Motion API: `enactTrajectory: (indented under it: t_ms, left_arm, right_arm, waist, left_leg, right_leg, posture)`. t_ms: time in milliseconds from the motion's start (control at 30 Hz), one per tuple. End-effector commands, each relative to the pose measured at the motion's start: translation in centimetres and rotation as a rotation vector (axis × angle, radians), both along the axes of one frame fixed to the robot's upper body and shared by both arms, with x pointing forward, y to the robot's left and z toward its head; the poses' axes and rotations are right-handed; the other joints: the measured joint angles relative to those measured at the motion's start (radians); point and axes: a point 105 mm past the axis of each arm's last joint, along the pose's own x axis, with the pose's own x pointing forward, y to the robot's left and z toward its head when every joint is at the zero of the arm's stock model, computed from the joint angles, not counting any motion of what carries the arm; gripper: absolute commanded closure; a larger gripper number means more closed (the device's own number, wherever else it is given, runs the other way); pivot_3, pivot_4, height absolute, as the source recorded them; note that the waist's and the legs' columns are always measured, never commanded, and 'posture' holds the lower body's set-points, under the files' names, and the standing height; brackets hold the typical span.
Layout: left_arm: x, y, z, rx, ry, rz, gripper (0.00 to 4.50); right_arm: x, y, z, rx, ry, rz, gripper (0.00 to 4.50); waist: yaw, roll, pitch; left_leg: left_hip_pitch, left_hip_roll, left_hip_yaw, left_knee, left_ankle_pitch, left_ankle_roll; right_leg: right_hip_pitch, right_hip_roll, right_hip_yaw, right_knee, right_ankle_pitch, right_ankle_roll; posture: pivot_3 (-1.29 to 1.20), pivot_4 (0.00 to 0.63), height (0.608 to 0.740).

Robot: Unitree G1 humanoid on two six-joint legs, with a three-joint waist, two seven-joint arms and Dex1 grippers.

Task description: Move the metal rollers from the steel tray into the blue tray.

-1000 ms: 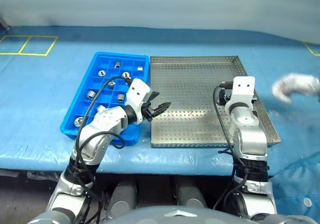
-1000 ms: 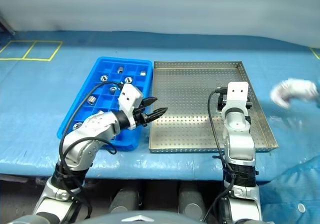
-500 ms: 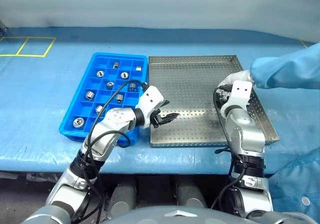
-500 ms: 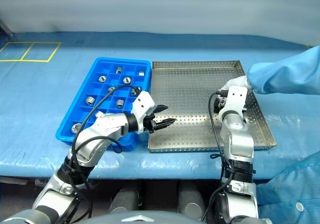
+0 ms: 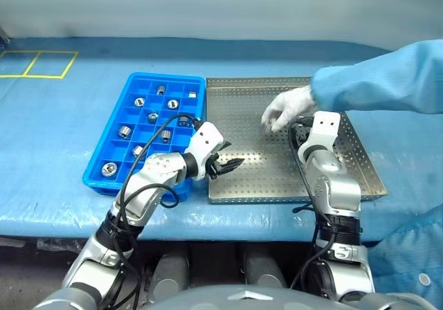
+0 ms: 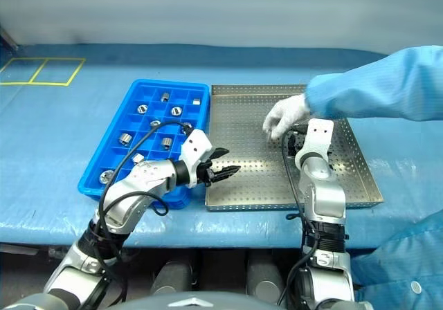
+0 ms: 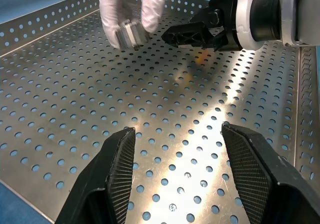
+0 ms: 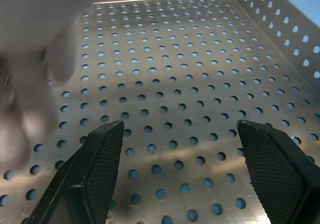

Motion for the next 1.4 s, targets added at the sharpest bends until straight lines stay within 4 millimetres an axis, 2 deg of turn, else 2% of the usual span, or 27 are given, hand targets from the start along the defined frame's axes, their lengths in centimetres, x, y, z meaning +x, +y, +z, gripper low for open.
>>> enactTrajectory:
  t_ms: [33, 267, 367, 467, 567, 700, 800, 967, 1300, 1400]
  left_arm:
    - [0.0, 0.4, 1.4, -0.022, -0.052, 0.015, 1.51]
    - [0.0, 0.7, 1.4, -0.02, -0.051, 0.023, 1.51]
    - [0.1, 0.7, 1.6, -0.021, -0.056, 0.021, 1.51]
    - [0.1, 0.8, 1.9, -0.025, -0.069, 0.015, 1.51]
    - [0.0, 1.1, 2.2, -0.029, -0.087, 0.003, 1.51]
    - [0.1, 1.6, 2.3, -0.031, -0.093, 0.001, 1.51]
    - [0.2, 1.8, 2.3, -0.025, -0.095, 0.003, 1.51]
    - [0.1, 1.6, 2.1, -0.026, -0.092, 0.0, 1.51]
    - [0.5, 1.6, 2.0, -0.023, -0.09, 0.029, 1.51]
    - [0.4, 2.0, 1.9, -0.022, -0.086, 0.044, 1.51]
  right_arm:
    - [0.1, 0.5, 1.4, -0.001, -0.051, 0.028, 0.69]
    - [0.1, 0.4, 1.2, -0.001, -0.044, 0.023, 0.69]
    - [-0.1, 0.5, 1.8, -0.006, -0.056, 0.055, 0.69]
    - [-0.9, 2.1, 3.4, 0.009, -0.096, 0.171, 0.69]
    - [-2.5, 4.5, 3.7, 0.017, -0.069, 0.365, 0.69]
    - [-4.4, 5.9, 3.0, -0.003, -0.005, 0.5, 0.69]
    - [-5.1, 5.5, 1.8, -0.023, 0.052, 0.5, 0.69]
    - [-5.1, 4.8, 0.8, -0.039, 0.087, 0.467, 0.69]
    - [-4.4, 5.1, -1.5, -0.003, 0.166, 0.456, 0.69]
    - [-4.2, 4.9, -1.5, -0.002, 0.155, 0.433, 1.25]
  waist:
    - [0.002, 0.0, 0.0]
    - [0.008, 0.0, 0.0]
    - [0.009, 0.0, 0.0]
    - [0.008, 0.0, 0.0]
    - [0.009, 0.0, 0.0]
    - [0.01, 0.0, 0.0]
    - [0.012, 0.0, 0.0]
    - [0.011, 0.0, 0.0]
    - [0.011, 0.0, 0.0]
    - [0.011, 0.0, 0.0]
  left_leg:
    - [0.0, 0.0, 0.0, 0.0, 0.0, 0.0]
    - [0.0, 0.0, 0.0, 0.0, 0.0, 0.0]
    - [0.0, 0.0, 0.0, 0.0, 0.0, 0.0]
    - [0.0, 0.0, 0.0, 0.0, 0.0, 0.0]
    - [0.0, 0.0, 0.0, 0.0, 0.0, 0.0]
    - [0.0, 0.0, 0.0, 0.0, 0.0, 0.0]
    - [-0.001, 0.0, 0.0, 0.002, 0.0, 0.0]
    - [-0.001, 0.0, 0.0, 0.003, 0.0, 0.0]
    - [-0.001, 0.0, 0.0, 0.002, -0.001, 0.001]
    - [-0.001, 0.0, 0.0, 0.003, -0.001, 0.001]
  right_leg:
    - [0.0, 0.0, 0.0, 0.0, 0.0, 0.0]
    - [0.0, 0.0, 0.0, 0.0, 0.0, 0.0]
    - [0.0, 0.0, 0.0, 0.0, 0.0, 0.0]
    - [0.0, 0.0, 0.0, 0.0, 0.0, 0.0]
    - [0.0, 0.0, 0.0, 0.0, 0.0, 0.0]
    - [0.0, 0.0, 0.0, 0.0, 0.0, 0.0]
    - [0.0, 0.0, 0.0, 0.0, 0.0, 0.0]
    - [0.0, 0.0, 0.0, 0.0, 0.0, 0.0]
    - [0.0, 0.0, 0.0, 0.0, 0.0, 0.001]
    - [0.0, 0.0, 0.0, 0.0, 0.0, 0.001]
  posture:
    - [0.03, 0.15, 0.74]
    - [0.04, 0.15, 0.74]
    - [0.04, 0.15, 0.74]
    - [0.05, 0.15, 0.74]
    - [0.05, 0.15, 0.74]
    - [0.04, 0.15, 0.74]
    - [0.03, 0.15, 0.74]
    - [0.03, 0.15, 0.74]
    - [0.04, 0.15, 0.74]
    - [0.05, 0.15, 0.74]
